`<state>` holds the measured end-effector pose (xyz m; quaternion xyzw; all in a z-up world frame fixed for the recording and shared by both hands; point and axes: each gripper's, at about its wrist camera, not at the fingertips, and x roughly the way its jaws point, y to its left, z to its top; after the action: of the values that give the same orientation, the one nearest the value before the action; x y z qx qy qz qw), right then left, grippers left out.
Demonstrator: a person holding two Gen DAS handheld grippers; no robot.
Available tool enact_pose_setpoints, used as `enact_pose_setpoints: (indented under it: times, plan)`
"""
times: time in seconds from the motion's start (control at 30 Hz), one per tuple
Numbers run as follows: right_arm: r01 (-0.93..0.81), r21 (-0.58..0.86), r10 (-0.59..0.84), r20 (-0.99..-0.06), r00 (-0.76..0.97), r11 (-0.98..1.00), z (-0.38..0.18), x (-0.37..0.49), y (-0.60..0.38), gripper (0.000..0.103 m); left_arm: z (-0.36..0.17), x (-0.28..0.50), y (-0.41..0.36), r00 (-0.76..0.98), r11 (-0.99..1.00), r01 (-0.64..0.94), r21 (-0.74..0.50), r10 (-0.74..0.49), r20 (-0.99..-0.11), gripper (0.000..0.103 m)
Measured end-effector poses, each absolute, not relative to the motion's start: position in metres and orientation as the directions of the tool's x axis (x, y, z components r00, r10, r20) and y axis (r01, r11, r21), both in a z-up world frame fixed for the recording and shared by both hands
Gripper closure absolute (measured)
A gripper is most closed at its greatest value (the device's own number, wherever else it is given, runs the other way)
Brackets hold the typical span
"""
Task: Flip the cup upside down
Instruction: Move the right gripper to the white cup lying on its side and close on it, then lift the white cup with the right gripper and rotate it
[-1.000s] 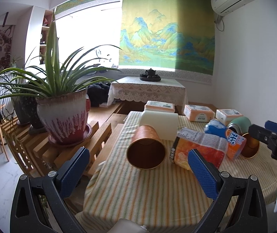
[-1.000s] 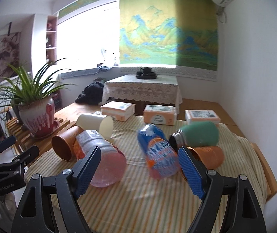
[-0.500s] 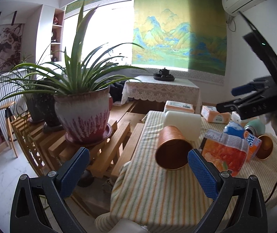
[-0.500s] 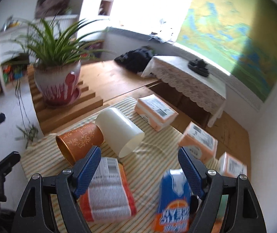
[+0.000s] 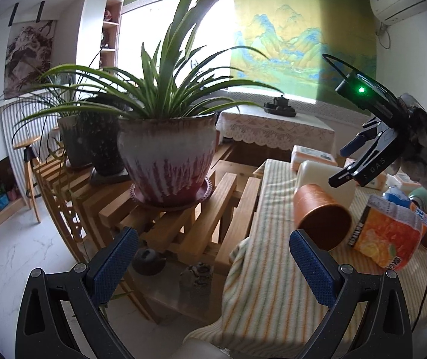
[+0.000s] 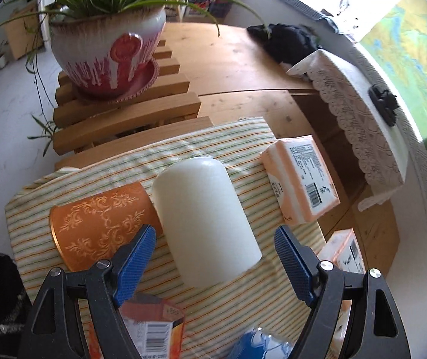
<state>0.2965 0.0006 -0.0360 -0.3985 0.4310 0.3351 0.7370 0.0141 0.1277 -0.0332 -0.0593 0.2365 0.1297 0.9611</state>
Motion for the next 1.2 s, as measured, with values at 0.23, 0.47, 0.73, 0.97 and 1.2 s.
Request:
enact_pose_setpoints:
  times: [0.23,0.47,0.73,0.97,1.2]
  plan:
    - [-0.874,-0.272,0.112,-0.933,0.342,0.402,-0.054,0.313,0.012,0.025,-0.039,0.025,0.136,0.843,0.954,-0.292,-0.061,0.228,-0.487,0.001]
    - [-0.890,-0.256,0.084,-0.948,0.308,0.377,-0.074,0.322,0.020,0.032,-0.042,0.030,0.141,0.836,0.950,-0.306,-0.064,0.236,-0.496,0.001]
    - [-0.860,-0.302,0.108,-0.921,0.375,0.411,-0.054,0.319,0.008,0.033,-0.040,0.030,0.138,0.841,0.951,-0.302,-0.062,0.235,-0.487,0.001]
    - [-0.816,-0.360,0.165,-0.865,0.473,0.451,0.008,0.285,-0.023,0.033,-0.025,0.019,0.122,0.861,0.961,-0.269,-0.066,0.209,-0.464,0.001]
    - [-0.794,-0.374,0.201,-0.834,0.514,0.479,0.042,0.204,-0.084,0.033,-0.011,0.007,0.085,0.884,0.985,-0.164,-0.047,0.126,-0.450,0.001]
